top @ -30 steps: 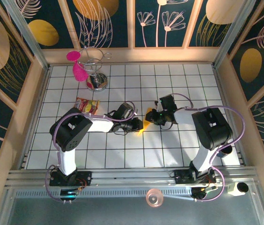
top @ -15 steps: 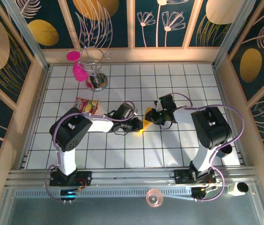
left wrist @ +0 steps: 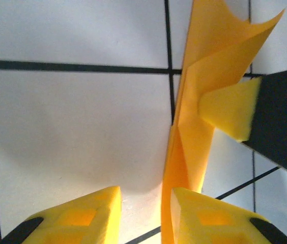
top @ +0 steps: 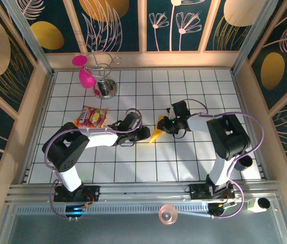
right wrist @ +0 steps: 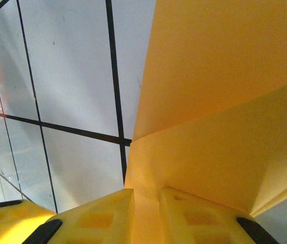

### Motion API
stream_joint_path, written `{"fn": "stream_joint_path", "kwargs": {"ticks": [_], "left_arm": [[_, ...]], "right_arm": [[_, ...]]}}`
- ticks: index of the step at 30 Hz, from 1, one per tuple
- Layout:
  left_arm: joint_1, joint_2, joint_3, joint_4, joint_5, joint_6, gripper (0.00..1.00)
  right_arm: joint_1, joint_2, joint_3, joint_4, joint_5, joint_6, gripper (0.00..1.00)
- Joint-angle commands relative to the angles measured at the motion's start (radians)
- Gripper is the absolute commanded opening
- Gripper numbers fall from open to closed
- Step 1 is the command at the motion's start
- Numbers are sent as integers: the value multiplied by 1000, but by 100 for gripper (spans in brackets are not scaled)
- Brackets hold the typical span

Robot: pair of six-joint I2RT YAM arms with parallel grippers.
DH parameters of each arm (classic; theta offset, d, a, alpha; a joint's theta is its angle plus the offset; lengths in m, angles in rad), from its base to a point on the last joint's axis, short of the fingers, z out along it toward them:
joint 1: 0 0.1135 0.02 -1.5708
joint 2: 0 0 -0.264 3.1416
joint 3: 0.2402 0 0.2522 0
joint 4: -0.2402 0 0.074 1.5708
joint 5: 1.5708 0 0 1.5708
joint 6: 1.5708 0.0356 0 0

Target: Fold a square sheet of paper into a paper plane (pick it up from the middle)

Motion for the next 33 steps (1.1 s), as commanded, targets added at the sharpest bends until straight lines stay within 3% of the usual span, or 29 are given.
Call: {"fn": "stream_joint_path", "kwargs": {"ticks": [1, 17, 27, 33], "left_arm": [[-2, -30, 16, 27, 41, 32, 25], [-38, 127, 179, 24, 178, 101, 1], [-39, 192, 215, -48, 179, 128, 0], [-39, 156, 179, -45, 151, 123, 0]], "right_arm": [[5, 38, -8, -73, 68, -19, 22], [2, 42, -18, -61, 54, -16, 17], [-2, 42, -27, -60, 50, -16, 16], [-3, 43, -28, -58, 51, -12, 14]]}}
